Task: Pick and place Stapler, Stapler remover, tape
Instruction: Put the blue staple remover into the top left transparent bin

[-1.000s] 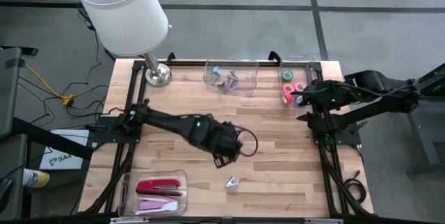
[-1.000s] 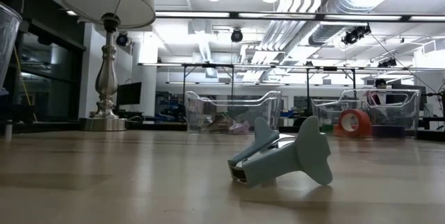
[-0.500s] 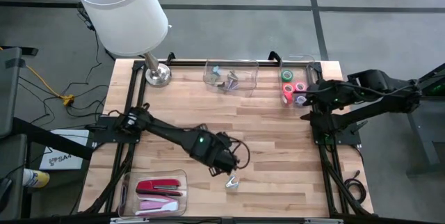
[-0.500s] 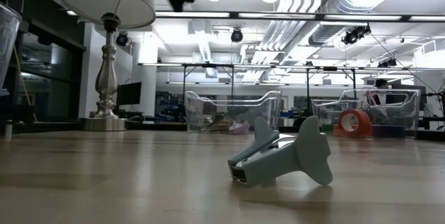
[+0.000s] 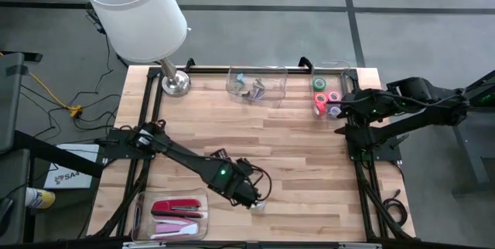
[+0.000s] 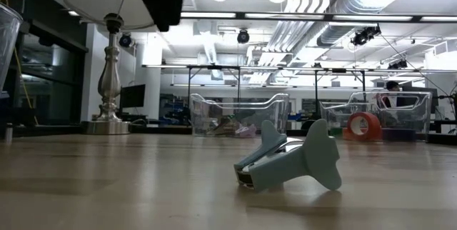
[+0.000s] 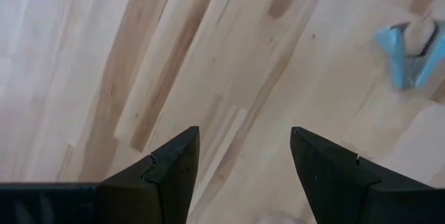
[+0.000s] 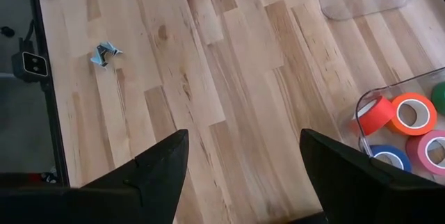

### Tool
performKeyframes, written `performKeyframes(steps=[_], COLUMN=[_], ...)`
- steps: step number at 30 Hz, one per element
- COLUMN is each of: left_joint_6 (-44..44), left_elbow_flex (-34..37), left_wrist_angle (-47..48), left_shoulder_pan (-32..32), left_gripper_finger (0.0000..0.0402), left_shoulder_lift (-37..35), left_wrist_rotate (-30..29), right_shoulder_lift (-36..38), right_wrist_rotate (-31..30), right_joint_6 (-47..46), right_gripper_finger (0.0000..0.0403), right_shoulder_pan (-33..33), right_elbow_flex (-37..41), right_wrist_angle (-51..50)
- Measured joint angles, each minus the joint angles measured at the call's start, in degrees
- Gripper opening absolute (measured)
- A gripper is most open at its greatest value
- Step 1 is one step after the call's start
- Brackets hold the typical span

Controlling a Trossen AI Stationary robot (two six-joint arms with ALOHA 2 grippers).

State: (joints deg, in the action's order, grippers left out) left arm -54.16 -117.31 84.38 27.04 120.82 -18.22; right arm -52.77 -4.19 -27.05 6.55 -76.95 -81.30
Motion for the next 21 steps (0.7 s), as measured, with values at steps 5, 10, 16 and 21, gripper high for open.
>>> performKeyframes(steps=[5,10,16,21], left_joint_6=[2.1,3.3,6.6,7.0], left_elbow_flex=[0.9,0.9,0.8,2.2], left_wrist_angle=[-4.1,-7.3,-13.8,-15.0], left_shoulder_pan=[0.0,0.0,-0.8,-2.0], left_gripper_finger=[0.022,0.022,0.022,0.022], left_shoulder_lift=[-0.1,-0.1,-0.1,-0.2], left_wrist_rotate=[0.0,0.0,0.9,-0.2], right_shoulder_lift=[0.0,0.0,0.0,0.0], right_wrist_rotate=[0.1,0.7,0.7,0.7], right_joint_6=[0.0,0.0,0.0,0.0], right_gripper_finger=[0.0267,0.0267,0.0267,0.0267], right_shoulder_pan=[0.0,0.0,0.0,0.0], right_elbow_flex=[0.0,0.0,0.0,0.0], right_wrist_angle=[0.0,0.0,0.0,0.0])
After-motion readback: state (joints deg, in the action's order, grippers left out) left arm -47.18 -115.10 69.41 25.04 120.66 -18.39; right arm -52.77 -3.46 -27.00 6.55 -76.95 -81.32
